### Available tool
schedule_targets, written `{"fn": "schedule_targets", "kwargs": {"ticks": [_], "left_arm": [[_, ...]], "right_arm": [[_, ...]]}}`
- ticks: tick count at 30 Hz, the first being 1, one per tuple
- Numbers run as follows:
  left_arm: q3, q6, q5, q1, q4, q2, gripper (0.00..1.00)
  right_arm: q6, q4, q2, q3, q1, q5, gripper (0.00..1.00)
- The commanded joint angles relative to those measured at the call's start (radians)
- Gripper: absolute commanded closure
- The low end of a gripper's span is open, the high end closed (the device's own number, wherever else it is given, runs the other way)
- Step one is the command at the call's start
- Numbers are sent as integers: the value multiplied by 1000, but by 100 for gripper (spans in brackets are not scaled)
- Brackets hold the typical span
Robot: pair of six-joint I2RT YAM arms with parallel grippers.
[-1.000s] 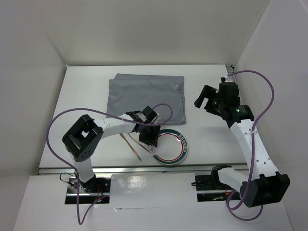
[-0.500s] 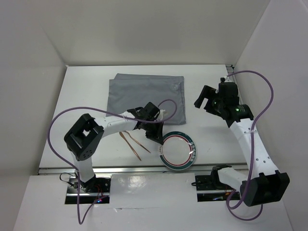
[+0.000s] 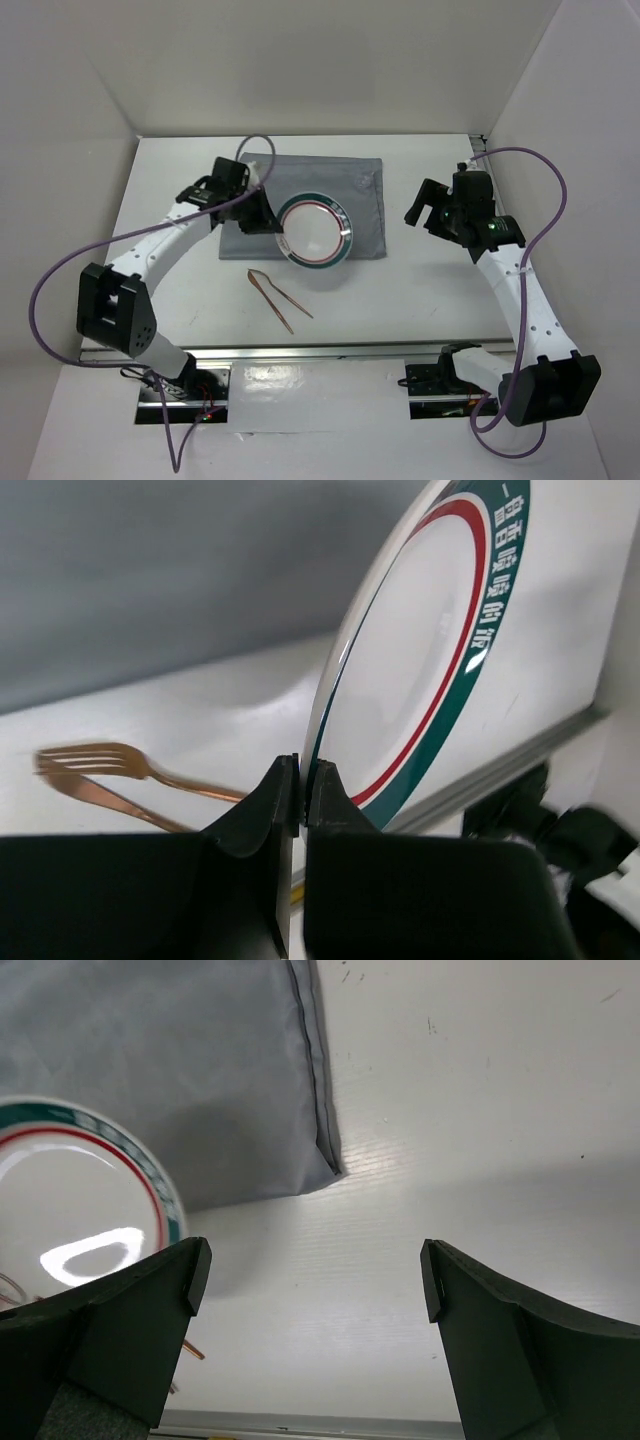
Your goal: Set the dinner table for one person
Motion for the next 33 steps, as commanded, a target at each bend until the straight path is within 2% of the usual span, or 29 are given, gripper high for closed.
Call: {"fn": "schedule_targets", "kwargs": {"ticks": [1,5,10,14,22,29,30,31,33], "left_arm": [[56,-78,48,101,59,-26,100],[110,-143,59,170,131,78,100],[183,-226,135,242,240,279,100],[286,-250,146,252,255,417,100],[354,-261,160,261,286,532,100],[351,-250,71,241,237,546,100],[369,-250,50,241,207,567,97],[390,-240,30,230,170,578,88],[439,-231,-31,219,79,587,78]], "right_arm": [[-7,21,8,37,-2,6,0],[-7,31,17,26,-2,-3,0],[-7,31,26,26,-11,6,0],[-7,40,46,17,-11,15,0],[-7,58,67,-4,-11,6,0],[3,67,80,-14,-11,-12,0],[3,67,80,-14,-11,-12,0],[3,67,80,-14,-11,-12,0],[3,67,80,-4,-11,-12,0]]}}
